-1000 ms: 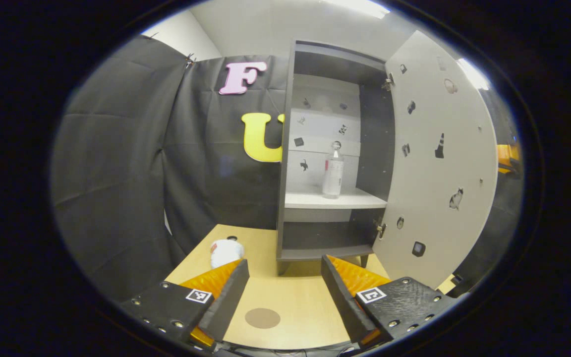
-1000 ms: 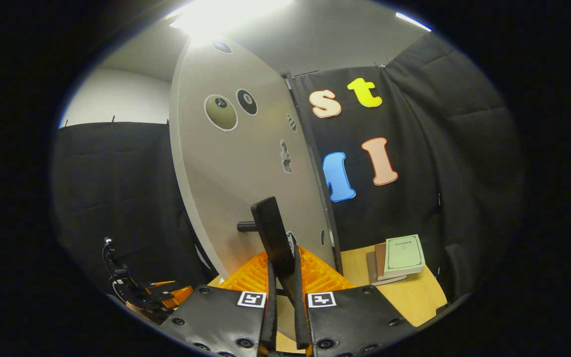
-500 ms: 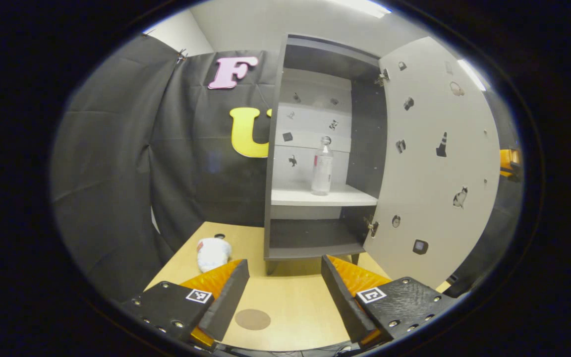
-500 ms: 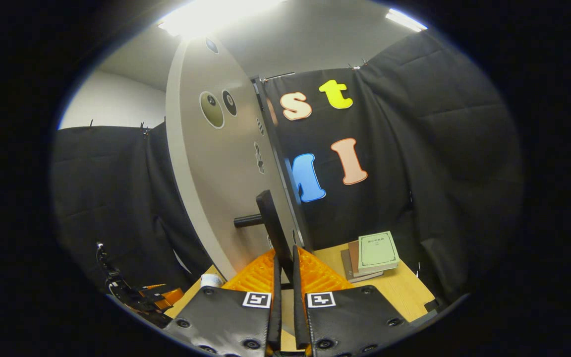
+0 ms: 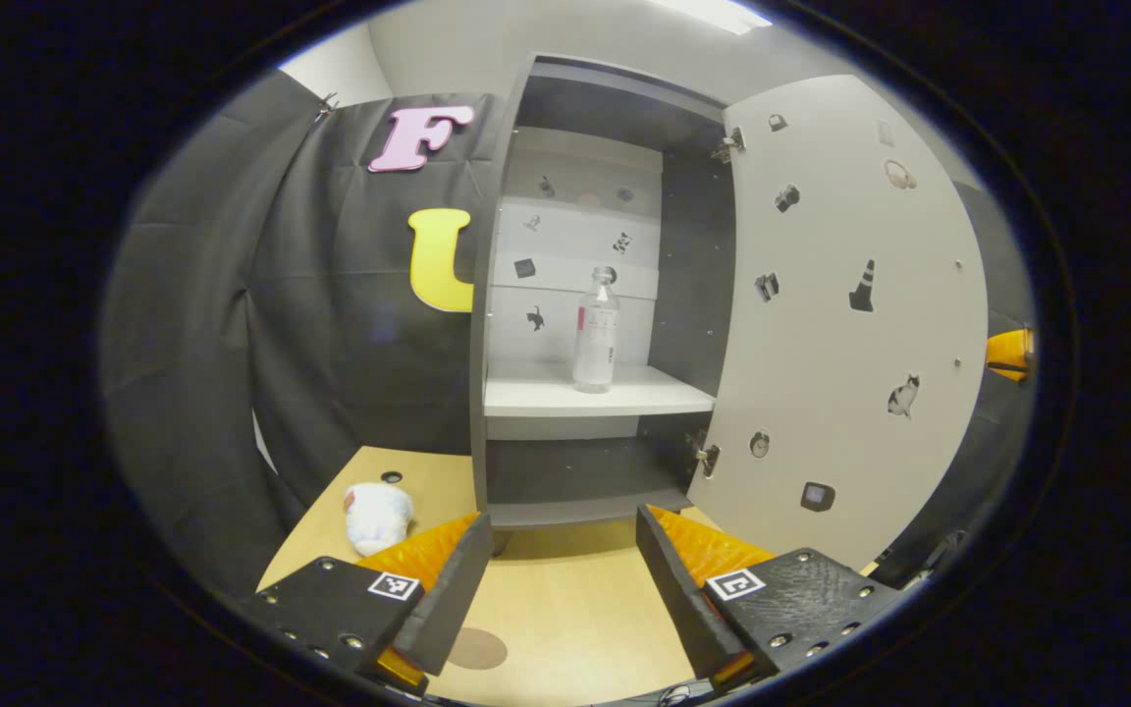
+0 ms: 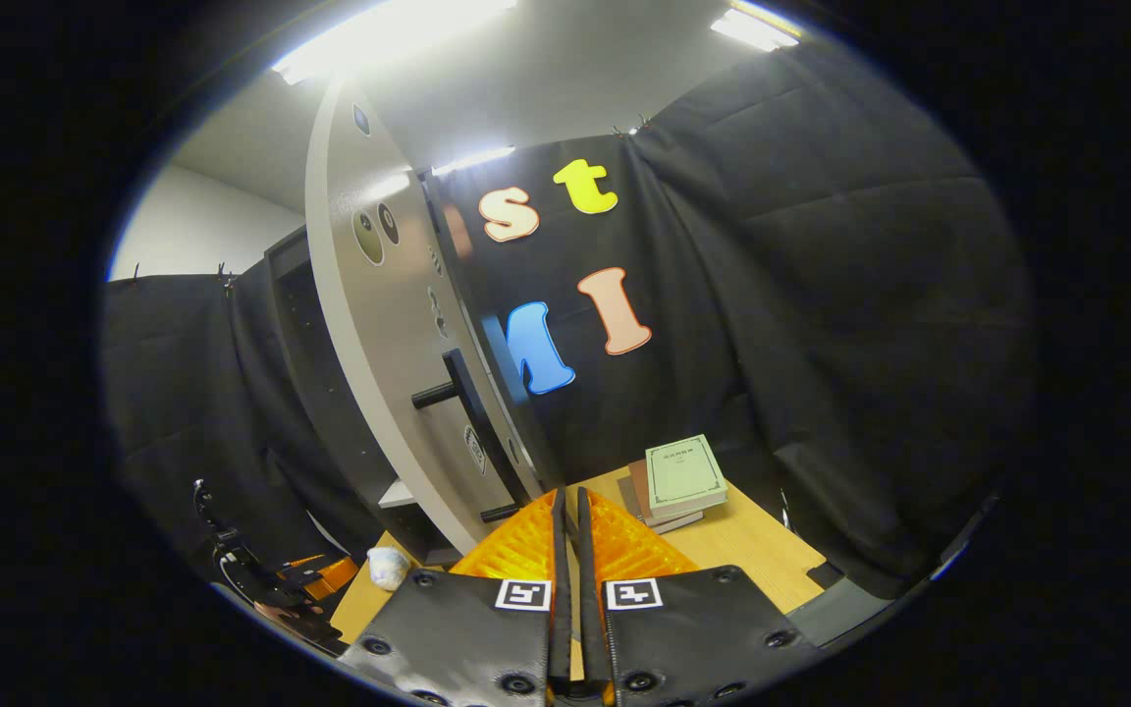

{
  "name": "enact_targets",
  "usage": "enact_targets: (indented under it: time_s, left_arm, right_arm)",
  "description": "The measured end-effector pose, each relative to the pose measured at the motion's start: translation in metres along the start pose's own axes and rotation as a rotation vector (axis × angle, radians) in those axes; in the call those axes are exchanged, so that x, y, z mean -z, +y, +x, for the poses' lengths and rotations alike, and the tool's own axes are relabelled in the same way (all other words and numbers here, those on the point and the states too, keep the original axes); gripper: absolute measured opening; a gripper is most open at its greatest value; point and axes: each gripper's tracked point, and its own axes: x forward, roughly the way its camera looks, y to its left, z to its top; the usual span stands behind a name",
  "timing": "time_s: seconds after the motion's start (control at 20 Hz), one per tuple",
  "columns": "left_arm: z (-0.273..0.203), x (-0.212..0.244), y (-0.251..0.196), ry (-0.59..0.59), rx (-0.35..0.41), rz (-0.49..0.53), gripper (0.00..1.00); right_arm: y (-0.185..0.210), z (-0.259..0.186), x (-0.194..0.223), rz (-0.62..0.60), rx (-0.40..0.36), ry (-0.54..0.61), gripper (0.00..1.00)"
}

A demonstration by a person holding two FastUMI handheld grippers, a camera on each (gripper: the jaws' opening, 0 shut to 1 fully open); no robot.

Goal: Open the cabinet door with the right hand, grasp the bottle in the cabinet with the left hand and place it on the coaster, then close the cabinet door with the right hand.

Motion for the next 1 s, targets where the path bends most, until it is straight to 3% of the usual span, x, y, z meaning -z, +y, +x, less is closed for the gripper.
enact_targets:
  time_s: [0.4,0.45,0.5,0.65,0.75,0.8,0.85,0.95,1.0]
  left_arm:
    - [0.009,-0.023,-0.006,-0.066,0.065,-0.022,0.89]
    - [0.011,-0.03,-0.006,-0.083,0.079,-0.02,0.89]
    - [0.011,-0.039,-0.005,-0.102,0.085,-0.014,0.9]
    - [0.021,-0.059,-0.004,-0.124,0.077,-0.019,0.9]
    - [0.03,-0.063,-0.009,-0.117,0.081,-0.044,0.9]
    - [0.039,-0.067,-0.008,-0.112,0.074,-0.048,0.9]
    - [0.047,-0.071,-0.007,-0.11,0.065,-0.044,0.9]
    - [0.066,-0.085,-0.004,-0.113,0.048,-0.023,0.89]
    - [0.075,-0.094,-0.007,-0.123,0.047,-0.018,0.89]
  right_arm:
    - [-0.04,0.007,-0.019,-0.097,0.154,-0.019,0.06]
    - [-0.046,0.012,-0.02,-0.116,0.169,-0.016,0.18]
    - [-0.048,0.018,-0.023,-0.128,0.176,-0.01,0.17]
    - [-0.069,0.046,-0.027,-0.177,0.236,0.01,0.29]
    - [-0.087,0.068,-0.027,-0.248,0.292,0.023,0.29]
    - [-0.085,0.08,-0.026,-0.261,0.288,0.024,0.37]
    - [-0.08,0.092,-0.025,-0.254,0.266,0.025,0.37]
    - [-0.078,0.118,-0.022,-0.225,0.219,0.03,0.57]
    - [-0.088,0.128,-0.022,-0.223,0.226,0.032,0.74]
